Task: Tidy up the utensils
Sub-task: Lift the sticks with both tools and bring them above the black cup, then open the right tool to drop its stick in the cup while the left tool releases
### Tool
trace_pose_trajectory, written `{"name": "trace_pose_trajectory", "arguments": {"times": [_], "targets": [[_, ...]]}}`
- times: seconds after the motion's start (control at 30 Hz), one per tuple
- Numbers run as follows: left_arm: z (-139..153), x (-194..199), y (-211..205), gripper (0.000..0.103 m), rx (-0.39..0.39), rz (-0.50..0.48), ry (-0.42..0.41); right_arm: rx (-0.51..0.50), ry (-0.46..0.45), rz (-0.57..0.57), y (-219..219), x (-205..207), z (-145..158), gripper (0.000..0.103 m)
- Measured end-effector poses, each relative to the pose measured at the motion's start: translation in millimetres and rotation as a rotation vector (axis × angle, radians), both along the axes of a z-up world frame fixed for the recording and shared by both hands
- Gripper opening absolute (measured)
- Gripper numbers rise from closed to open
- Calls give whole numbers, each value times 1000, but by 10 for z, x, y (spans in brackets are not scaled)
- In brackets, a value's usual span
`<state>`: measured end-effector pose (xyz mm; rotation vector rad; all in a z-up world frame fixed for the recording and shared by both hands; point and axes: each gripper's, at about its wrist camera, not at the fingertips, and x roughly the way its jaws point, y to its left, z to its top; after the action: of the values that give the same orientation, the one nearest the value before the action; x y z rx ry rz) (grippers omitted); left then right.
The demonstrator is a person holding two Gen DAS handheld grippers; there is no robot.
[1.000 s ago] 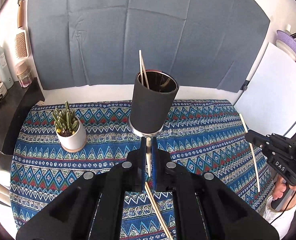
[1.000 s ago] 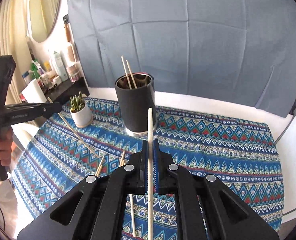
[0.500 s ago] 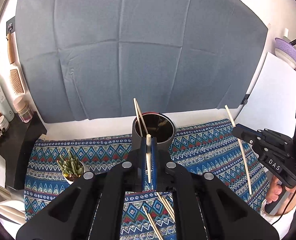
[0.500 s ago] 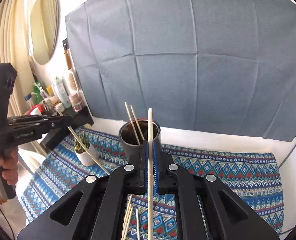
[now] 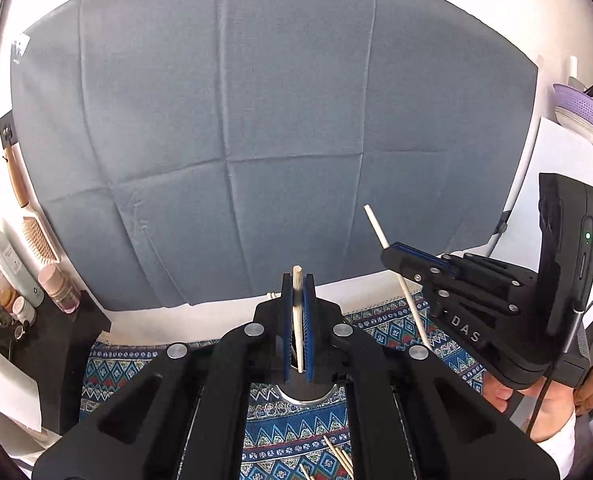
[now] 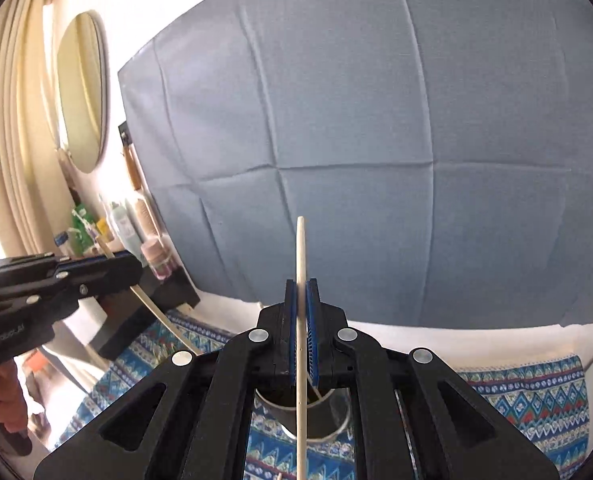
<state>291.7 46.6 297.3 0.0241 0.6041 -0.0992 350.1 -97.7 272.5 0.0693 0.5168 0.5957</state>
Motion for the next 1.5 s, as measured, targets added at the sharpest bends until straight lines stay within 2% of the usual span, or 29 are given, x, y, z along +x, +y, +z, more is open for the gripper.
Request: {"name": "trace_pose_trajectory", "arguments": {"times": [0.13, 0.3, 0.43, 0.63, 0.77, 1.07, 1.37, 1.4, 1.5], "targets": [[-13, 149, -68, 5, 10, -21, -1, 113, -60, 0, 35, 155, 0, 5], [-225, 379, -111, 5, 17, -36, 30, 247, -116, 22, 53, 347, -193, 5], [-463, 513, -171, 5, 51, -53, 48, 295, -142, -8, 63, 490, -433, 5], [-724, 646, -157, 5, 44, -57, 77, 377, -143, -31, 59, 695, -775, 5], [-878, 729, -106, 5, 32, -55, 108, 333, -159, -57, 128, 723, -956, 5], [-1126, 790, -33, 5, 15, -50, 145, 220, -163, -21, 241, 602, -1203, 7], [-1140, 717, 32, 5, -4, -42, 149, 188, -128, -62, 129, 540, -1254, 10], [-1122, 695, 41, 5, -7, -42, 147, 179, -116, -78, 109, 543, -1243, 12], [-1071, 622, 68, 7, -16, -39, 143, 167, -97, -105, 35, 516, -1201, 29]]}}
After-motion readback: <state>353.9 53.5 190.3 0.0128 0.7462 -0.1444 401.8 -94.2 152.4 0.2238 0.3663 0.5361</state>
